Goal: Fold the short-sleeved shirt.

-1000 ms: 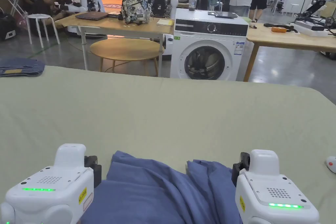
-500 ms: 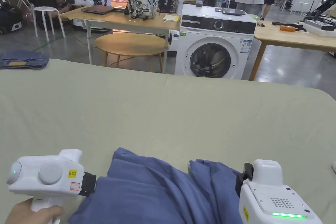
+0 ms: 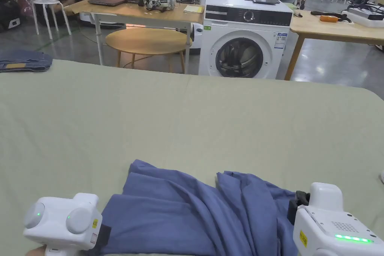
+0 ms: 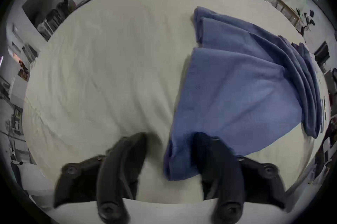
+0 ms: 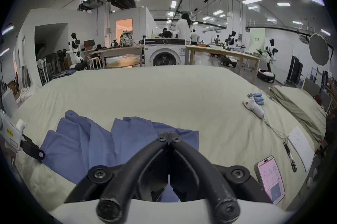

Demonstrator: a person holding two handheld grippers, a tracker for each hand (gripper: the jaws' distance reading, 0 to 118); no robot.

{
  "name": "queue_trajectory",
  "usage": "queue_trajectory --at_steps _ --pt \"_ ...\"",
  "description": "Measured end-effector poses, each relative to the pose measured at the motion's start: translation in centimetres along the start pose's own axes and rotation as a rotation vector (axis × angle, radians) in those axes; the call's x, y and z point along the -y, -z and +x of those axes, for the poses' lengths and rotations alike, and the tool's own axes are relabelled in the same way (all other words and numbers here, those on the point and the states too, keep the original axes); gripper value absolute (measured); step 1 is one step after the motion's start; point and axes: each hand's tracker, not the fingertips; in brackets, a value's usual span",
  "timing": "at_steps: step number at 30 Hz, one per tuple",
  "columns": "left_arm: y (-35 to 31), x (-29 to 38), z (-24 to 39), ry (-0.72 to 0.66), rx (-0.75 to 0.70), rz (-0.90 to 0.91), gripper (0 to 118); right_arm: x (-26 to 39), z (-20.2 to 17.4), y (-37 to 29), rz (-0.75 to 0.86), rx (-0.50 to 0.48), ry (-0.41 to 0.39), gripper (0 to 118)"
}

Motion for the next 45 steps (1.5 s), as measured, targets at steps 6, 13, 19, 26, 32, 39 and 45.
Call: queue_trajectory --at_steps 6,13,19,26,32,39,45 --pt "0.1 0.2 -1.3 -0.065 0.077 0.057 0 -1.2 3.8 3.7 -0.155 -0.021 0.044 1" --pt "-2.9 1.5 -1.7 -0.12 0.148 0.113 0 -3.7 6.9 10.4 -0.337 -0.013 0.02 72" --pt "-3.4 1.8 -1.3 -0.133 0.157 0.126 0 -3.3 6.2 14.2 -0.502 -0.029 0.017 72" --pt "-3.4 1.7 -1.1 -0.155 0.165 0.131 0 -0.9 4.7 15.1 -0.557 -0.037 -0.022 0" --pt "-4.2 0.9 -1.8 -0.151 0.183 0.225 0 -2.3 5.0 11.0 -0.413 -0.045 -0.04 0" --pt "-9.4 -2.5 -3.6 -0.128 0.19 0.401 0 -6.9 7.4 7.6 -0.259 -0.055 0.011 0" --pt "-14.6 -5.8 -6.2 -0.149 0.159 0.518 0 -11.2 9.1 3.9 -0.164 -0.024 0.042 0"
